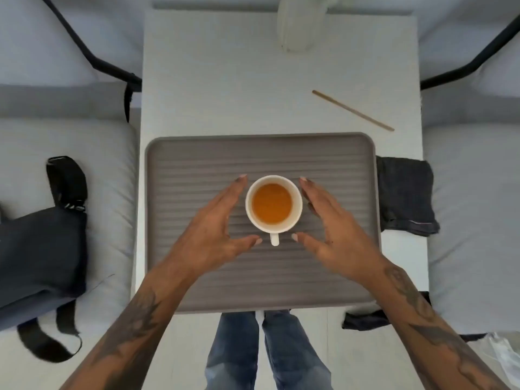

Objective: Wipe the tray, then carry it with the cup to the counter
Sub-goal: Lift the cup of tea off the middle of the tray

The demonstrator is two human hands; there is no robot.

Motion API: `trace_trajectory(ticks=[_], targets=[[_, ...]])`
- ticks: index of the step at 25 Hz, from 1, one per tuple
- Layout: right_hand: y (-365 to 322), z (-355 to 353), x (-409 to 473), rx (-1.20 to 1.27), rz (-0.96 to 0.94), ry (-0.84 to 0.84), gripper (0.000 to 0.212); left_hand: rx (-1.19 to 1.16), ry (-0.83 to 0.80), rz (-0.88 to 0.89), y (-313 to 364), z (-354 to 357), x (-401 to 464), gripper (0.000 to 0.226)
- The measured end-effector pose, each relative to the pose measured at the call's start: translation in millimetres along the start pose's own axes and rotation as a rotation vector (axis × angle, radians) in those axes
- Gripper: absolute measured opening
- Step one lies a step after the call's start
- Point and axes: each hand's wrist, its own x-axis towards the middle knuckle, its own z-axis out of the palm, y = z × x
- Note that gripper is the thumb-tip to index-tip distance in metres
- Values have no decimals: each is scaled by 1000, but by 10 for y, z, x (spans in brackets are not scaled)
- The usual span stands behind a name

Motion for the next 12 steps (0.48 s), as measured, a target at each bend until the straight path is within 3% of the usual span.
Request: trace_trajectory(ticks=[5, 12], targets=[[27, 31, 133, 64, -76, 32, 84, -214, 20, 80, -69, 80, 64, 99], [38, 33, 135, 93, -75, 30, 81, -270, 58, 90, -53, 117, 83, 90]])
